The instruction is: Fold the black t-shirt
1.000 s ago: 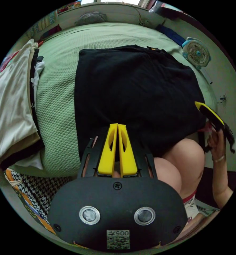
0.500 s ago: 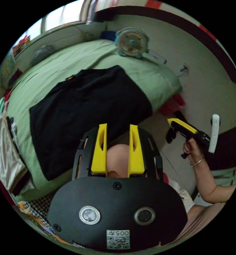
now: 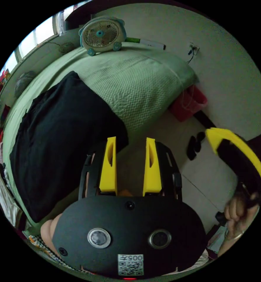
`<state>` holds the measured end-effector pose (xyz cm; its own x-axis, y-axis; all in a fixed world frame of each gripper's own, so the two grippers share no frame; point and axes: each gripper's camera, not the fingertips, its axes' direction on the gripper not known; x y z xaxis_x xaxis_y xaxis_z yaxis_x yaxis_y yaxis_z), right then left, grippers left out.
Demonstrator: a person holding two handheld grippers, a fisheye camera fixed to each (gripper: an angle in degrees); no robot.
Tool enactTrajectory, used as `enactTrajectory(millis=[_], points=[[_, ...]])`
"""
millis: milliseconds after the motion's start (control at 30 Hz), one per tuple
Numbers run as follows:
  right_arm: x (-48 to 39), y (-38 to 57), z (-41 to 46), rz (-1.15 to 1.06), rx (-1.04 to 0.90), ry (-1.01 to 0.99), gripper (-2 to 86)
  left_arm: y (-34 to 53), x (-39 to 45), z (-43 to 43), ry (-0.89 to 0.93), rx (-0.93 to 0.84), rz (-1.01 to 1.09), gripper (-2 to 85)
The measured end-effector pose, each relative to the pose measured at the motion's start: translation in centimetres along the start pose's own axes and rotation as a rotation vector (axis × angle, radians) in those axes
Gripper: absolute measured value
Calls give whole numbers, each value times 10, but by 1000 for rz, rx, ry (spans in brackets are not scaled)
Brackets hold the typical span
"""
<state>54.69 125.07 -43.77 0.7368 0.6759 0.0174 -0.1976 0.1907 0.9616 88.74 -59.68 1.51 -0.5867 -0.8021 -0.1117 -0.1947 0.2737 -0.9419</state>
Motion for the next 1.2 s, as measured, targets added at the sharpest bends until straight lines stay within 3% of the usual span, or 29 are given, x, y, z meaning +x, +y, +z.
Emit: enactTrajectory(millis=[233, 433, 667, 867, 1000, 1200], points=[[-7, -34, -2, -30, -1, -12, 30, -12, 24, 12, -151, -43, 50, 67], [-31, -80, 3, -149, -23, -18, 33, -5, -12, -23, 139, -17, -2, 32], [-83, -187, 27, -358, -143, -147, 80, 30, -71, -88, 231, 132, -88, 29], [-116, -276, 89, -241, -348, -345, 110, 48, -107, -119, 274, 164, -125, 28], [-136, -306, 125, -214, -431, -273, 118, 61, -128, -137, 300, 164, -124, 29], [-164, -339, 167, -121, -491, -338, 109, 78, -163, -164, 332, 169, -121, 31]])
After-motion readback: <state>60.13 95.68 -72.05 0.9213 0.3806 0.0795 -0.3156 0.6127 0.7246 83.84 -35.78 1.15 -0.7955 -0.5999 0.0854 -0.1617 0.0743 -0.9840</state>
